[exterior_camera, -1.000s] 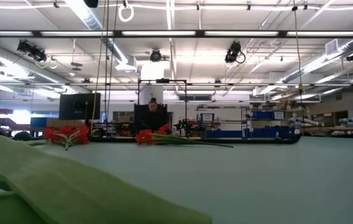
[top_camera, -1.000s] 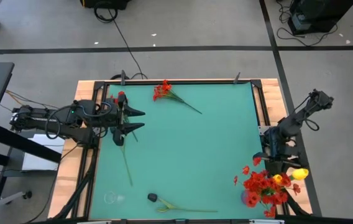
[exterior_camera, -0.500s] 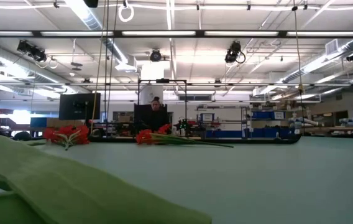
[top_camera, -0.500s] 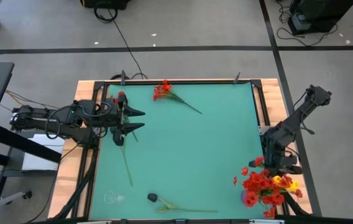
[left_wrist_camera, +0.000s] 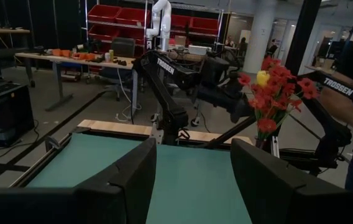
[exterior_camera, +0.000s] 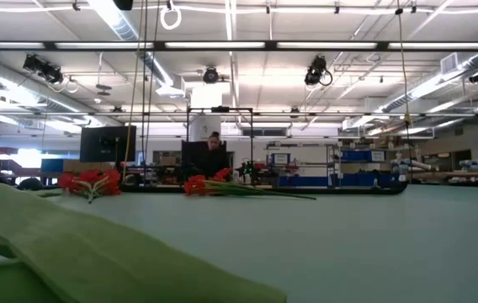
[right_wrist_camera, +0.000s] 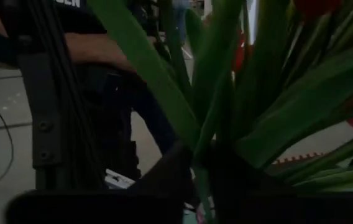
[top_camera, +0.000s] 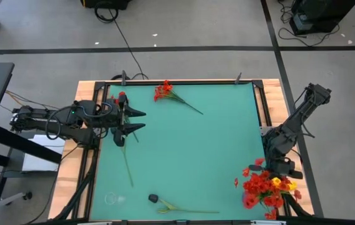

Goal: Sort flowers into vase by color
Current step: Put the yellow tulip into the violet vase, then put the right orange flowers into the transparent vase

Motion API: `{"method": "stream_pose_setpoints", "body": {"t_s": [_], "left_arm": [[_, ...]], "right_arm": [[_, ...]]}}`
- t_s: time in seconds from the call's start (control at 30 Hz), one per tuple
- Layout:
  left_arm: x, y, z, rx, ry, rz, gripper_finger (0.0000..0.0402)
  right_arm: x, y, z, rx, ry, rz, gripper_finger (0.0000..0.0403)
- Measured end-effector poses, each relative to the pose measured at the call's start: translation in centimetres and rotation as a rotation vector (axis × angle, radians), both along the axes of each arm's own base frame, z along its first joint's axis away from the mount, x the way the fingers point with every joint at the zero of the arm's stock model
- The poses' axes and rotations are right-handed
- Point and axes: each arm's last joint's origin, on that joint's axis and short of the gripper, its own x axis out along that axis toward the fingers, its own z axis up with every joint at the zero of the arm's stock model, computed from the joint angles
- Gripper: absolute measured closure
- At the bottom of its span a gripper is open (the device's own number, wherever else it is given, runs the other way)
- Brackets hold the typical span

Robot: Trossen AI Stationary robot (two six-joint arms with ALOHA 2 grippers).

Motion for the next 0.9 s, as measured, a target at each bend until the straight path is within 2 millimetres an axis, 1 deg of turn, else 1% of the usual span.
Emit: {"method": "stream_pose_setpoints", "body": {"t_s": [0.1, 0.23, 0.3, 0.4, 0.53, 0.73, 0.8, 0.9], "left_arm": [[0.0, 0.0, 0.0, 0.000, 0.000, 0.000, 0.0189], [0.0, 0.0, 0.0, 0.000, 0.000, 0.000, 0.0189], [0.0, 0.0, 0.0, 0.000, 0.000, 0.000, 0.0189], [0.0, 0.0, 0.0, 0.000, 0.000, 0.000, 0.0189], [0.0, 0.0, 0.0, 0.000, 0.000, 0.000, 0.0189], [0.0, 0.0, 0.0, 0.000, 0.000, 0.000, 0.0189], [0.0, 0.0, 0.0, 0.000, 0.000, 0.000, 0.0189], [0.0, 0.0, 0.0, 0.000, 0.000, 0.000, 0.0189]], "right_arm": [[-0.1, -0.1, 0.1, 0.013, 0.030, 0.010, 0.0272], [-0.5, -0.2, 0.5, 0.047, 0.062, 0.075, 0.0201], [-0.8, -0.4, 0.8, 0.070, 0.082, 0.099, 0.0174], [-1.2, -0.8, 1.2, 0.100, 0.082, 0.108, 0.0145], [-1.8, -1.5, 1.9, 0.145, 0.027, 0.076, 0.0131], [-2.8, -2.5, 3.0, 0.205, -0.047, 0.046, 0.0132], [-3.1, -2.9, 3.8, 0.224, -0.069, 0.029, 0.0132], [-3.5, -3.5, 5.8, 0.272, -0.150, -0.001, 0.0133]]}}
